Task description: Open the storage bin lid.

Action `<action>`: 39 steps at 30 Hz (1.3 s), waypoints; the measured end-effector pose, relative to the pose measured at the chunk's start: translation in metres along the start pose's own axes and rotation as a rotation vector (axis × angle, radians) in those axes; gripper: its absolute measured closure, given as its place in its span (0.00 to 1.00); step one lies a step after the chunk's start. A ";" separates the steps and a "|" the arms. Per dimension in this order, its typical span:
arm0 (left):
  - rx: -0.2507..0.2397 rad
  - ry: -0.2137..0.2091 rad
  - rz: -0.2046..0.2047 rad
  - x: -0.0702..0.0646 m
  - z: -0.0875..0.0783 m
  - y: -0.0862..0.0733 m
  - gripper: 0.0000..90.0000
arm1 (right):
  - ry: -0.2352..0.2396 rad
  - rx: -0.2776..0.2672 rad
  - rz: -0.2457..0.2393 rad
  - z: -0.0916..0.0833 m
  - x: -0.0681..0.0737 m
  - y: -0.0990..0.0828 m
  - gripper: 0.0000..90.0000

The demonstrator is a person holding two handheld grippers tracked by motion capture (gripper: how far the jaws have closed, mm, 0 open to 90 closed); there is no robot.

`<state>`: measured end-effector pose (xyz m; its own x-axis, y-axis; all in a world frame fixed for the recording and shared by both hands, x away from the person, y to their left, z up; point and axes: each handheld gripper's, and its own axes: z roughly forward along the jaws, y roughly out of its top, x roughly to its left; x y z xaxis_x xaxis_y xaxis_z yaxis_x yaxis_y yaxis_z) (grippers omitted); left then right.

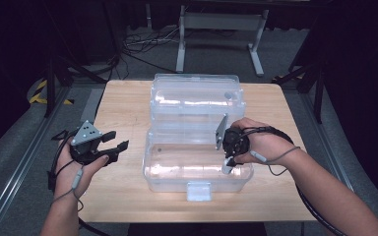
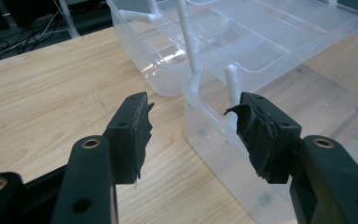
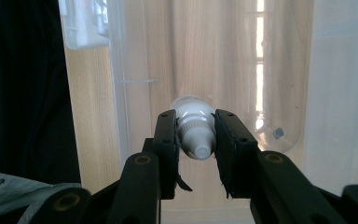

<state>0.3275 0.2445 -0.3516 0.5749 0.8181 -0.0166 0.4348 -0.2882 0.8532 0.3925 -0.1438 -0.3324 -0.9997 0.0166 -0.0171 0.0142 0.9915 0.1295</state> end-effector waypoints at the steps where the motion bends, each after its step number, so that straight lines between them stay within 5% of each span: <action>1: 0.000 -0.001 -0.001 0.000 0.000 0.000 0.50 | 0.002 0.006 -0.005 0.002 0.000 0.000 0.79; 20: 0.005 -0.005 -0.003 0.001 0.003 -0.001 0.49 | 0.053 0.021 -0.018 0.040 0.000 0.001 0.79; 39: 0.010 -0.011 -0.004 0.001 0.004 -0.002 0.48 | 0.051 0.053 -0.022 0.054 0.001 0.003 0.79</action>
<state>0.3302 0.2437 -0.3556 0.5806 0.8138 -0.0255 0.4442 -0.2903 0.8476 0.3928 -0.1335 -0.3854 -0.9995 -0.0110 0.0311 -0.0086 0.9970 0.0771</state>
